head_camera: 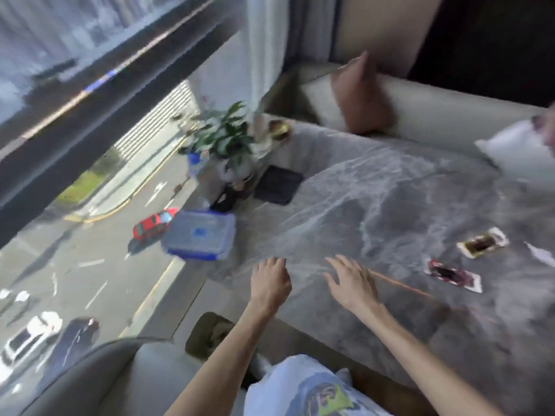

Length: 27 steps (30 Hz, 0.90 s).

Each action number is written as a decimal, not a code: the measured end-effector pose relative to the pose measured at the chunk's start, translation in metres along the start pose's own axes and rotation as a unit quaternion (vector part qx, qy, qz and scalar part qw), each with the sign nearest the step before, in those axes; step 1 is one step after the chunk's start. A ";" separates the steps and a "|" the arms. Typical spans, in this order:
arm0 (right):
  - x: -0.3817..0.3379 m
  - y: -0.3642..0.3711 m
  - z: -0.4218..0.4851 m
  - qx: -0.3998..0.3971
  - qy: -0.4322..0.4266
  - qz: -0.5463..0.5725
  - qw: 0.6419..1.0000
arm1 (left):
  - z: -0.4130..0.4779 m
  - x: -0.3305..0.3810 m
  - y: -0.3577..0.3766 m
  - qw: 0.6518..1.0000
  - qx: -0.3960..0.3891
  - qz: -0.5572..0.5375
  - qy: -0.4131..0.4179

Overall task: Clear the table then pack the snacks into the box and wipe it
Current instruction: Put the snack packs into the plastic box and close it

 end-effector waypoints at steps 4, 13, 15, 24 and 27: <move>0.106 -0.056 -0.055 0.075 0.085 0.045 0.993 | 0.009 0.115 0.011 0.993 -0.006 0.061 0.102; 0.232 -0.111 -0.138 0.176 0.246 0.086 0.949 | 0.016 0.236 0.049 0.970 -0.052 0.109 0.213; 0.235 -0.111 -0.134 0.173 0.265 0.083 0.945 | 0.028 0.235 0.045 0.968 -0.045 0.108 0.221; 0.124 -0.078 0.021 0.070 0.190 0.063 0.977 | 0.125 0.086 -0.059 0.996 0.043 0.025 0.078; 0.052 -0.041 0.096 0.001 0.120 0.090 0.989 | 0.144 -0.026 -0.097 0.996 0.064 -0.039 -0.051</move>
Point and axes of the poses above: each hand's wrist, its own z-axis towards the middle knuckle, its own y-axis out of the palm, x = y × z, the point moved 9 cm from there along z, towards the middle knuckle, and after that the axes turned 6 degrees about -y, right-handed, at the moved point
